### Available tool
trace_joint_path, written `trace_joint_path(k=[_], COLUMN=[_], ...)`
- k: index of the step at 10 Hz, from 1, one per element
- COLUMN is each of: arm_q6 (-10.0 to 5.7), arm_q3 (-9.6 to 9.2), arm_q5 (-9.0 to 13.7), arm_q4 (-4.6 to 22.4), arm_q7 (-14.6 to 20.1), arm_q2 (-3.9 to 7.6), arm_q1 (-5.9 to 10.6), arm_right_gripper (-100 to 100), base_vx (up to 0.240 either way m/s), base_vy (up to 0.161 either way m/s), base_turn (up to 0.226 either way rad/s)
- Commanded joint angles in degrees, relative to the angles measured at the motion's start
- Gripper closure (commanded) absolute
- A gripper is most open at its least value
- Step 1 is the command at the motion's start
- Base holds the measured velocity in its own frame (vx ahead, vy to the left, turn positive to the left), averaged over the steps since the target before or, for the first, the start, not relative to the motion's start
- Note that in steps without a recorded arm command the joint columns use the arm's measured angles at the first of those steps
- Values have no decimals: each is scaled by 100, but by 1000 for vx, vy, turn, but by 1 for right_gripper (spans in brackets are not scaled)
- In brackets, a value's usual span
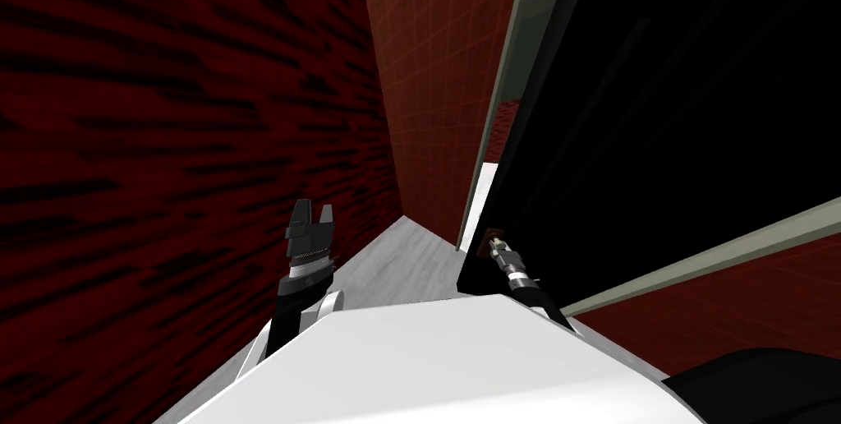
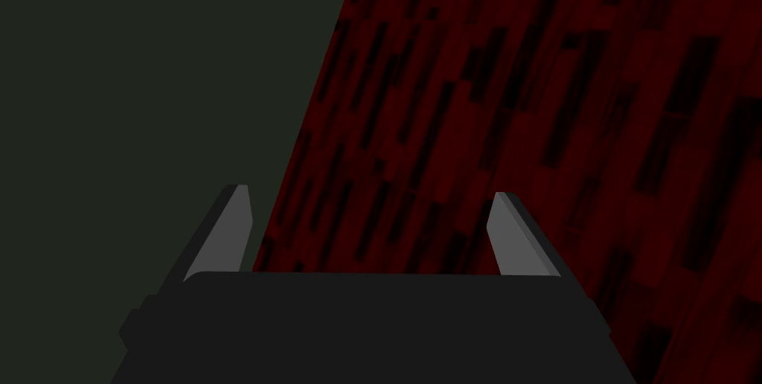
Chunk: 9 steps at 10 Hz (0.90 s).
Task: Pull the door open
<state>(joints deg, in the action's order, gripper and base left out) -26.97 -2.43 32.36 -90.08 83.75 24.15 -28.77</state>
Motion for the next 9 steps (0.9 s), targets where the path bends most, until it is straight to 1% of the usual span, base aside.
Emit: trace_joint_path(k=[1, 3, 4, 7, 8, 9], arm_q6=[-91, -182, -253, -394, -430, -369], arm_q3=[-65, -133, -186, -292, -319, -301], arm_q5=[-23, -44, -61, -95, -104, -96], arm_q4=[-21, -22, -23, -24, -24, -22], arm_q7=[95, 198, 279, 441, 482, 440], arm_q2=[100, 219, 312, 499, 546, 508], arm_q1=[-30, -73, -106, -174, -191, -187], arm_right_gripper=[100, 100, 100, 100, 100, 100], base_vx=[-254, -236, -225, -236, -240, -93], base_vy=[-45, -41, -61, -51, -27, -8], base_turn=[168, 121, 176, 134, 114, 23])
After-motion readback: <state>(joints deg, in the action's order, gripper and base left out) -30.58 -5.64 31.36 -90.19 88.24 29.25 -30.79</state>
